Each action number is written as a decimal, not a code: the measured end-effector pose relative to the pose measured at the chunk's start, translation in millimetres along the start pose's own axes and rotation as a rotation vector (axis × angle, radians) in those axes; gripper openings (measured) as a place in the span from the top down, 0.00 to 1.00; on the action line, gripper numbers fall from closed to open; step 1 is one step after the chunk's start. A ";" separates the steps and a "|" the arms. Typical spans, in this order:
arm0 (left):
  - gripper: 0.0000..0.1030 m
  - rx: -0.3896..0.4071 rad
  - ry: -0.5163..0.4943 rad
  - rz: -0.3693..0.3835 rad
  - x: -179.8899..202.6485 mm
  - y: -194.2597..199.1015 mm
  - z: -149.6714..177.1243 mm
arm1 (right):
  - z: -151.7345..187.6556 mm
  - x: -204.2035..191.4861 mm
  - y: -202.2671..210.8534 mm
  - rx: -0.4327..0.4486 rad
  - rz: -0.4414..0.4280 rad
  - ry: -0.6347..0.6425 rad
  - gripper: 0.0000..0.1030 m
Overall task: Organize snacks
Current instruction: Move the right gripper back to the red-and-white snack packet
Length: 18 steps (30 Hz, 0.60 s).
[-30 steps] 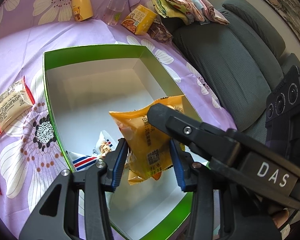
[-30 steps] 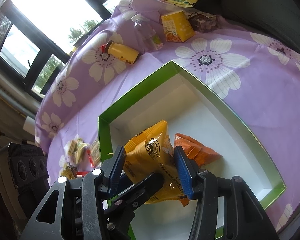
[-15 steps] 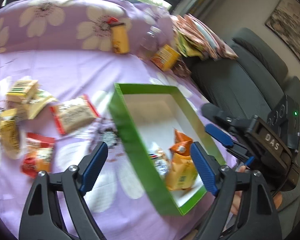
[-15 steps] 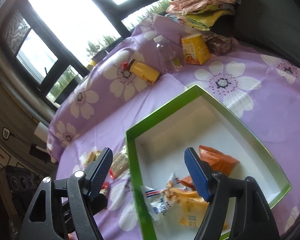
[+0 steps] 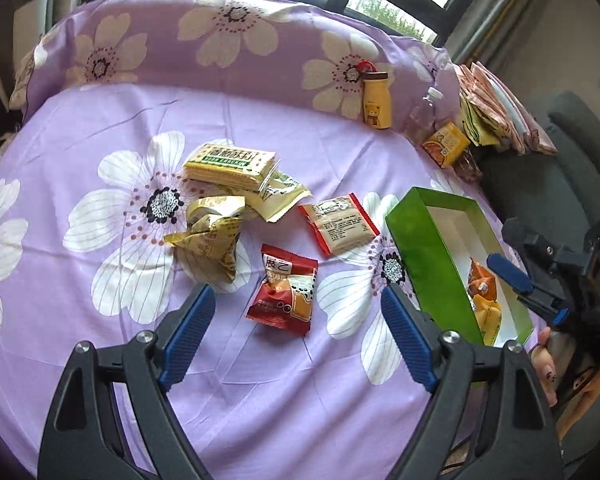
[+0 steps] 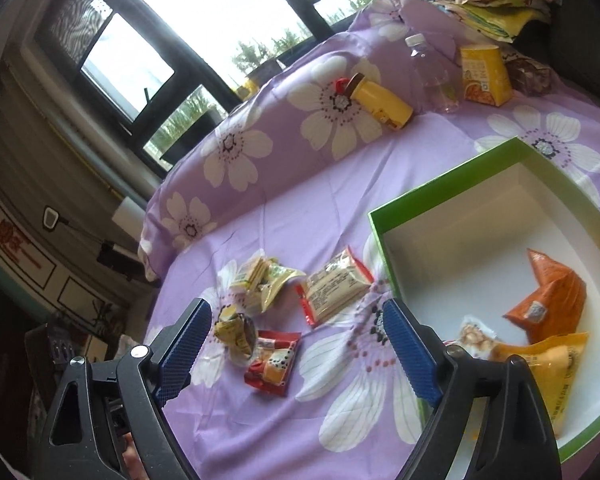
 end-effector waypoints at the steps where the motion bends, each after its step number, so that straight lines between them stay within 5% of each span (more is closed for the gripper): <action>1: 0.17 -0.017 0.027 0.016 -6.8 -6.1 0.8 | 2.1 -2.1 -6.6 -0.017 0.008 0.004 0.15; 18: 0.18 -0.132 0.113 0.047 -28.6 -41.1 10.6 | 43.2 -7.5 -91.5 -0.285 0.025 -0.020 0.15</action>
Point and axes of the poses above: each gripper's, at about its wrist camera, not at the fingertips, and y roughly against the way its jaws point, x to its right, z to its underside, the point moved 1 cm from there along -y, roughly the way its jaws point, and after that the axes turned 9 degrees about -z, right-handed, at the moved point
